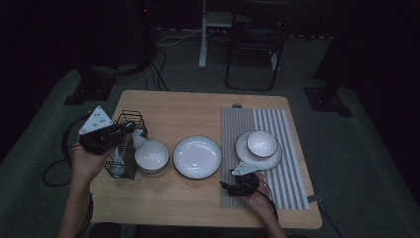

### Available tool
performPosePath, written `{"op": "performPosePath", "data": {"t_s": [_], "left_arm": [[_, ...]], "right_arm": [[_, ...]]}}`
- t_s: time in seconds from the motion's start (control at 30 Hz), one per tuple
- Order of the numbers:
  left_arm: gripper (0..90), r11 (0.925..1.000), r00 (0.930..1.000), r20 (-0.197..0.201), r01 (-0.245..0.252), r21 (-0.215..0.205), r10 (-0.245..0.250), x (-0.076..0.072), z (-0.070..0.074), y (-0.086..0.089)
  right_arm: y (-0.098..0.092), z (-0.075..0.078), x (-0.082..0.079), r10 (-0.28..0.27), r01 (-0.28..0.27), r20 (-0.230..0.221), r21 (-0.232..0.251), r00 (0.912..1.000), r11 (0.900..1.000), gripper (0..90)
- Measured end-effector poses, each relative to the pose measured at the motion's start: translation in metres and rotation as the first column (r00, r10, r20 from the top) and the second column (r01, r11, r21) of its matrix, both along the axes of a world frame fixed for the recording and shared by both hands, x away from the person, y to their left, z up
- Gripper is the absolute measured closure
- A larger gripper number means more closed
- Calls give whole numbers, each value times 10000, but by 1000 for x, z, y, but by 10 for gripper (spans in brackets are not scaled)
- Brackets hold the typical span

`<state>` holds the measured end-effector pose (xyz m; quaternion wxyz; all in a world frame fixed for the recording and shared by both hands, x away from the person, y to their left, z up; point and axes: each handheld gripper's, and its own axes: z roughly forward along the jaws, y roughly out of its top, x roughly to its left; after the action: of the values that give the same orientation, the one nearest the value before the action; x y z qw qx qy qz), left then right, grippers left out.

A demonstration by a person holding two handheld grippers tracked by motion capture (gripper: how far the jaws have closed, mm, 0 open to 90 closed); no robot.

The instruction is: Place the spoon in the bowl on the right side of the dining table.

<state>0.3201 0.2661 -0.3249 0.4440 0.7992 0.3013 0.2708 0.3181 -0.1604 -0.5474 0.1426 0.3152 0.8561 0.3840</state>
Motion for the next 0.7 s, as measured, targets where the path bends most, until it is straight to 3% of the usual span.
{"op": "performPosePath", "data": {"t_s": [0.7], "left_arm": [[848,9979,9980,-2,639,-112,-639,23,2,-33]], "right_arm": [[0,0,0,2,-2,10,-1,10000,10000,368]]}}
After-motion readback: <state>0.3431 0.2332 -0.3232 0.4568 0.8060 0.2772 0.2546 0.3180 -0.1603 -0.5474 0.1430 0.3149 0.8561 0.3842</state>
